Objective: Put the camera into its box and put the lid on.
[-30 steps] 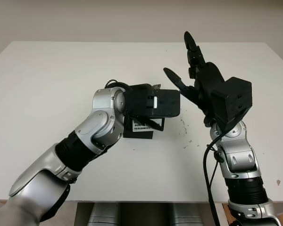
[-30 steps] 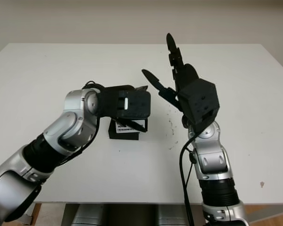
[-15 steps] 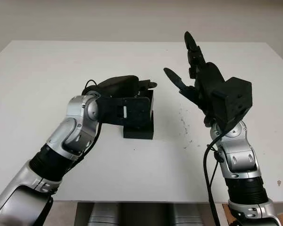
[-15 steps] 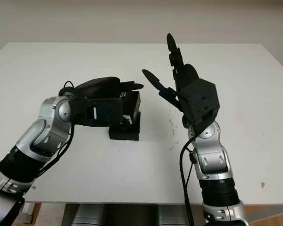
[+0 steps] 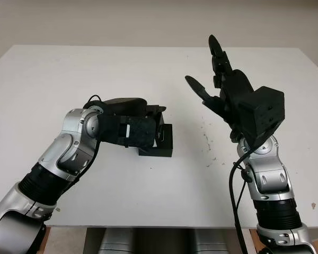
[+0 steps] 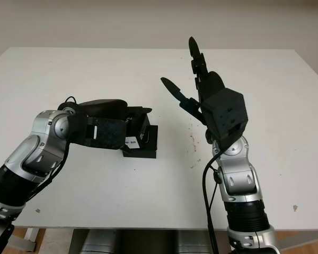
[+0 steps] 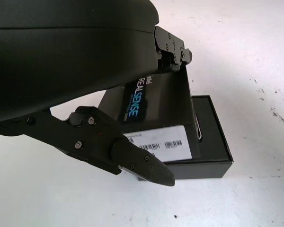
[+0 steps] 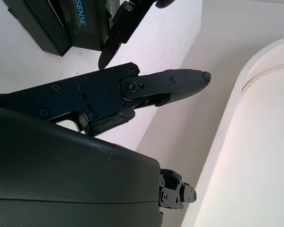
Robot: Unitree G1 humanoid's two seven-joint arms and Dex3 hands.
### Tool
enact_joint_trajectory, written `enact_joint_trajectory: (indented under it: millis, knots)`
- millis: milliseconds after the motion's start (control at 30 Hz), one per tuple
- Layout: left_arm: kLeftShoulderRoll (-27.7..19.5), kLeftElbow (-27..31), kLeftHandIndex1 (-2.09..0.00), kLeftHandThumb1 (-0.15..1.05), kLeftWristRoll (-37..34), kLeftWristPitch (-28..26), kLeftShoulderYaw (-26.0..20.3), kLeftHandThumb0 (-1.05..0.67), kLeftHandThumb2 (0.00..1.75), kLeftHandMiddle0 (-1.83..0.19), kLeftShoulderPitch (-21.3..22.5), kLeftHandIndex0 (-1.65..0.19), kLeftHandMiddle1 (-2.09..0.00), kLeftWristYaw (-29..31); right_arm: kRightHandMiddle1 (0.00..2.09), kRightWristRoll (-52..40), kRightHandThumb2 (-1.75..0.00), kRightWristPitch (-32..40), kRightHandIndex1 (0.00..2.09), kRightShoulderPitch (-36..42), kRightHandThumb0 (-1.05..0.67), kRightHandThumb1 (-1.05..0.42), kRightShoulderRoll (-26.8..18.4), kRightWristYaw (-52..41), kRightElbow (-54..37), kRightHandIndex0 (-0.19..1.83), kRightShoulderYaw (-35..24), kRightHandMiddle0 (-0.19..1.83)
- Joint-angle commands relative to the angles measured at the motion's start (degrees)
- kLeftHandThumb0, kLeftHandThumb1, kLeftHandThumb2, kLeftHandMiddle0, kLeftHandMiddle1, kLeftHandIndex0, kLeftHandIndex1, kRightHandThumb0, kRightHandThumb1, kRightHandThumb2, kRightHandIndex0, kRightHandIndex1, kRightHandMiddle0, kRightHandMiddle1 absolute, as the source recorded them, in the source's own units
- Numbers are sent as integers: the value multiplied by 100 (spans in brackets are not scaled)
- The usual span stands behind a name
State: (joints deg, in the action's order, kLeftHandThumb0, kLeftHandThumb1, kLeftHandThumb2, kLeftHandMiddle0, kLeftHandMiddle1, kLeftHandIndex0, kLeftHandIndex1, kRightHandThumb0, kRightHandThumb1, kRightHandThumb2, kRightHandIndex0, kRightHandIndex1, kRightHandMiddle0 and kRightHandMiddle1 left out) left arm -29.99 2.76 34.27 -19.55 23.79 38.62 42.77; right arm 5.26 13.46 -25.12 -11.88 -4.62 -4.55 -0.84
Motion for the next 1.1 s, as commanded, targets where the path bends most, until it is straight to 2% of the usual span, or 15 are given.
enact_joint_trajectory:
  millis: [0, 100, 233, 367, 633, 1067]
  knots:
    - [104, 84, 0, 94, -12, -8, 5, -48, 7, -3, -144, -8, -9, -61, 6, 3, -22, -25, 6, -27, -66, -105, -23, -6, -86, -14, -19, -8]
    - [173, 106, 0, 98, 76, -78, 51, -51, 8, 2, -174, -1, -6, -140, 6, 8, -22, 18, 5, -22, -67, -105, -18, -7, -117, -14, -14, -8]
    - [453, 156, 0, 104, 317, -745, 129, -54, 8, 9, -141, 9, -3, -132, 6, 10, -22, 10, 5, -13, -67, -105, 1, 15, -114, -15, -12, -8]
    - [646, 228, 0, 105, 494, -1150, 207, -54, 14, 17, -119, 17, -1, -137, 6, 7, -23, -22, 5, -8, -66, -105, 4, 0, -98, -15, -2, -8]
    - [818, 413, -1, 105, 687, -1312, 380, -56, 25, 19, -186, 19, -2, -156, 6, 51, -23, -36, 5, 9, -68, -105, 25, 40, -98, -15, 21, -7]
    - [1071, 1171, 0, 105, 967, -2530, 709, -60, 35, 19, -72, 19, 0, 601, 6, -30, -22, -26, 5, -59, -67, -105, 58, 52, -23, -16, 22, -8]
